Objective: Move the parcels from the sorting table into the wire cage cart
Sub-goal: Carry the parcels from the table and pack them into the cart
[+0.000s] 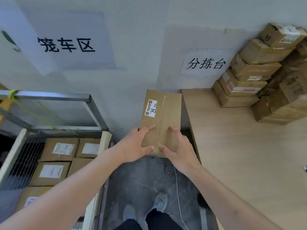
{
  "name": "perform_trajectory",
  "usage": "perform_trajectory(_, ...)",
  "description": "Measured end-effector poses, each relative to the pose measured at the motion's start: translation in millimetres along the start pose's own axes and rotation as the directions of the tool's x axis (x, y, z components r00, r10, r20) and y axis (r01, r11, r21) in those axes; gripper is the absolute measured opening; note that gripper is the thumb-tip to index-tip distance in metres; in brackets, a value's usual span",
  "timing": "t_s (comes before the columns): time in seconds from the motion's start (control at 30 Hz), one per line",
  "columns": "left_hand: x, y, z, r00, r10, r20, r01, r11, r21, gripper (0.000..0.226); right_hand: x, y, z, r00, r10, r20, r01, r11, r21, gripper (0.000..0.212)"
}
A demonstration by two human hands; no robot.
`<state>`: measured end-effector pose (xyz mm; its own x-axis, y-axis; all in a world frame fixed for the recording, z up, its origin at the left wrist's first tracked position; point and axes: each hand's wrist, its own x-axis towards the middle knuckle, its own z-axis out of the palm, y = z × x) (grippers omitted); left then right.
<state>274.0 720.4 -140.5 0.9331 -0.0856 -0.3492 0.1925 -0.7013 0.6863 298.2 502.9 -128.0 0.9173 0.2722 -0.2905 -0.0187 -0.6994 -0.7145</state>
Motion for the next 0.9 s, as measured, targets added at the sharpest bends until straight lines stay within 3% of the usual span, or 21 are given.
perform_trajectory(0.47,-89,-79,-18,0.941,-0.288,-0.176,0.261,0.952,-0.16,0.084,23,-57,85,0.935,-0.164,0.314,0.21,0.97,-0.121,0.084)
perform_trajectory(0.7,-113,-91,-1,0.836,-0.475,-0.274,0.399,0.87,-0.289,0.084,48,-72,108,0.816,-0.259,0.517,0.372,0.92,-0.126,0.086)
perform_trajectory(0.9,-147,-97,33,0.691,-0.639,-0.339,0.514,0.764,-0.391,0.083,51,-75,143,0.667,-0.314,0.676,0.509,0.854,-0.105,0.088)
